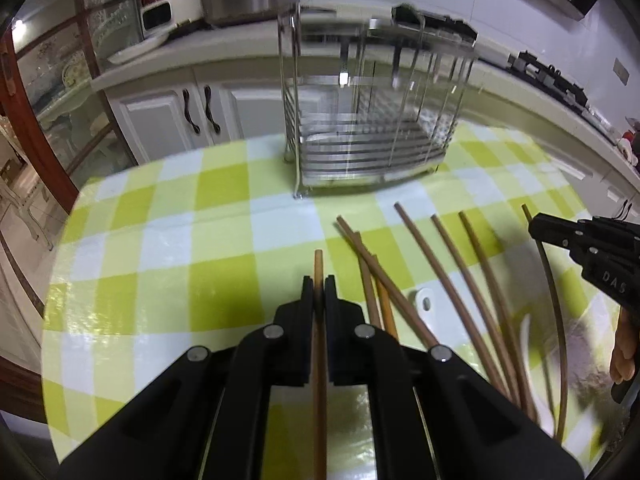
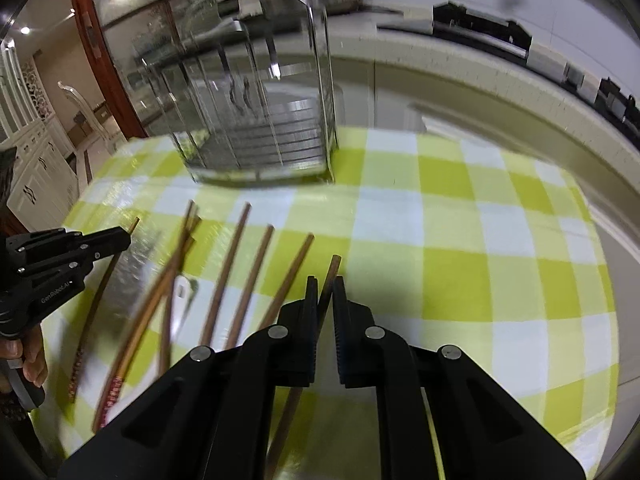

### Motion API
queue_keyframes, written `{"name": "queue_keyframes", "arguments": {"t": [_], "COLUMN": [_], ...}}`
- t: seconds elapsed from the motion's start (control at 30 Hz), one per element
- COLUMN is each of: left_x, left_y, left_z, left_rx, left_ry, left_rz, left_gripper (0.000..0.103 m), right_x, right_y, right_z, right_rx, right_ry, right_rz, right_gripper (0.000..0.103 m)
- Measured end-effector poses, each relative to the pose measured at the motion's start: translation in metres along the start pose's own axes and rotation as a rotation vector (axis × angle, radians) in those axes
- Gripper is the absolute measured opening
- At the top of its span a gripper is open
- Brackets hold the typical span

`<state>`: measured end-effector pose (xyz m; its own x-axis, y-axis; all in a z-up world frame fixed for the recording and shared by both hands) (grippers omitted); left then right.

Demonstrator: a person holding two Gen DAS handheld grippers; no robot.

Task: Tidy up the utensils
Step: 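Close the right tool on a wooden chopstick while the left tool grasps another chopstick, then lift both held chopsticks and lower them upright into the wire rack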

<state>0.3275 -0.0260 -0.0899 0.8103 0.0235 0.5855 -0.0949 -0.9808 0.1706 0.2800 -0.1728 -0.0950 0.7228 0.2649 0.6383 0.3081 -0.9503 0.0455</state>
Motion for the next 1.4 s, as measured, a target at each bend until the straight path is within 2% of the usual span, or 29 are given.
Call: {"name": "queue_keyframes", "arguments": {"t": [0.33, 0.6, 0.9, 1.4], "left_x": [0.022, 0.029, 0.033, 0.069], "left_y": [0.011, 0.017, 0.026, 0.033], "left_z": [-0.086, -0.141, -0.179, -0.202], "left_rx": [0.001, -0.002, -0.014, -0.06], "left_ry": [0.181, 0.287, 0.345, 0.382], "left_rz": [0.002, 0.002, 0.0, -0.03], "left_gripper": [0.006, 0.006, 0.006, 0.005], "right_x": [0.027, 0.041, 0.051, 0.08], "right_y": [0.0, 0.0, 0.002, 0.011], "right_z": [-0.071, -0.121, -0.16, -0.194], "right_rx": [-0.009, -0.024, -0.043, -0.069], "right_ry": [0.124, 0.199, 0.259, 0.312], "right_rz": [-0.014, -0.026, -0.034, -0.045], "right_gripper": [0.009, 0.008, 0.008, 0.007]}}
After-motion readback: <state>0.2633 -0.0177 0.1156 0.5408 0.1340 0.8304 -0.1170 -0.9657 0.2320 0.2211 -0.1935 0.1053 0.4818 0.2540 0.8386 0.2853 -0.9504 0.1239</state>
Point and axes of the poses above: each gripper's, at about its wrist camera, not at the fingertips, and z roughly the way its jaws point, y to its right, x to its top, the point moved 9 cm from there along z, roughly the way its jaws point, and after that the axes turned 15 degrees about -z, right-handed, at the moved point
